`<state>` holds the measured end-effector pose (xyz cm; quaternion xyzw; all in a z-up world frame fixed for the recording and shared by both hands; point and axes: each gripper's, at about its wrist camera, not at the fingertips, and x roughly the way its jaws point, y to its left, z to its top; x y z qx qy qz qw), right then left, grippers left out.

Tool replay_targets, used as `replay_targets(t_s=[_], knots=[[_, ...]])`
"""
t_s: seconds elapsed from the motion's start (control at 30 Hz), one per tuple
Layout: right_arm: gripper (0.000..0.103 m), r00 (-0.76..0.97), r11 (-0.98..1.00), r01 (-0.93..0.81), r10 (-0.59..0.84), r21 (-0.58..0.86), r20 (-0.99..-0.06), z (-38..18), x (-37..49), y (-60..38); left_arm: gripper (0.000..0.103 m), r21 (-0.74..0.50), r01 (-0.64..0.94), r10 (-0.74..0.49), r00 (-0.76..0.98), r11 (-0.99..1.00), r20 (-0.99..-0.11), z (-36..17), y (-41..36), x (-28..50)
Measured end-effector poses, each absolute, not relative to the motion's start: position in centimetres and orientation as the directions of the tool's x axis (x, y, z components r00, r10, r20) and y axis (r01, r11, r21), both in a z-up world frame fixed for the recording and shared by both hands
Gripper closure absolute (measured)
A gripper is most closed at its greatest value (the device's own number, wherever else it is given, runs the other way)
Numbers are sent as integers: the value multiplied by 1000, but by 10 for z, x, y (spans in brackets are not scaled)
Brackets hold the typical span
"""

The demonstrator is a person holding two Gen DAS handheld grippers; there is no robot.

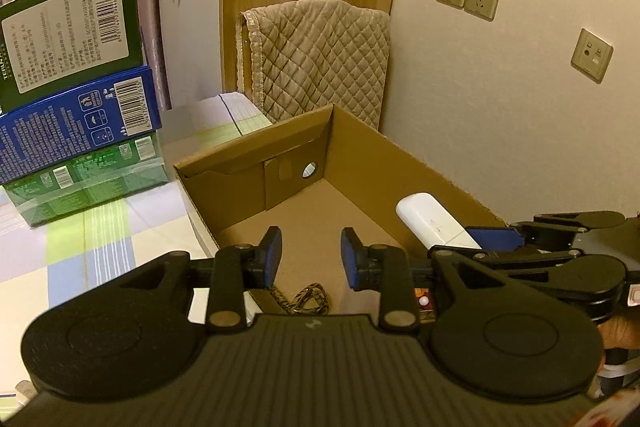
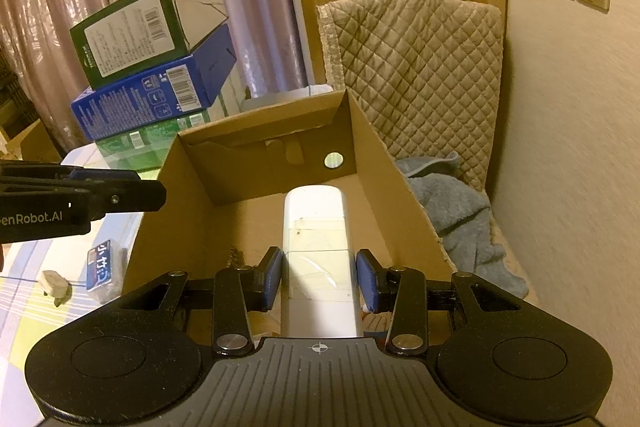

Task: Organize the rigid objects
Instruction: 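Open the left tool to drop the keychain while right releases the USB stick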

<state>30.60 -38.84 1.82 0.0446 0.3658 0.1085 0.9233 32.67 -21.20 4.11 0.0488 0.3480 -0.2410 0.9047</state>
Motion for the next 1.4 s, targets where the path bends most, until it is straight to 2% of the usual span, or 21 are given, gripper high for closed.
replay_targets(t_s=[1.27,1.3,1.33,1.4], knots=[[65,707,968,-156,248,197,-662,15,317,-377,76,-97,444,-394,651,891,-649,44,-189,313],[62,711,966,-159,256,205,-655,16,317,-379,74,-97,442,-394,652,892,-648,44,-188,313],[51,714,966,-155,256,209,-652,16,317,-380,73,-97,440,-392,654,893,-647,45,-187,312],[44,726,966,-142,249,216,-641,19,314,-382,71,-96,437,-391,658,894,-644,47,-183,309]])
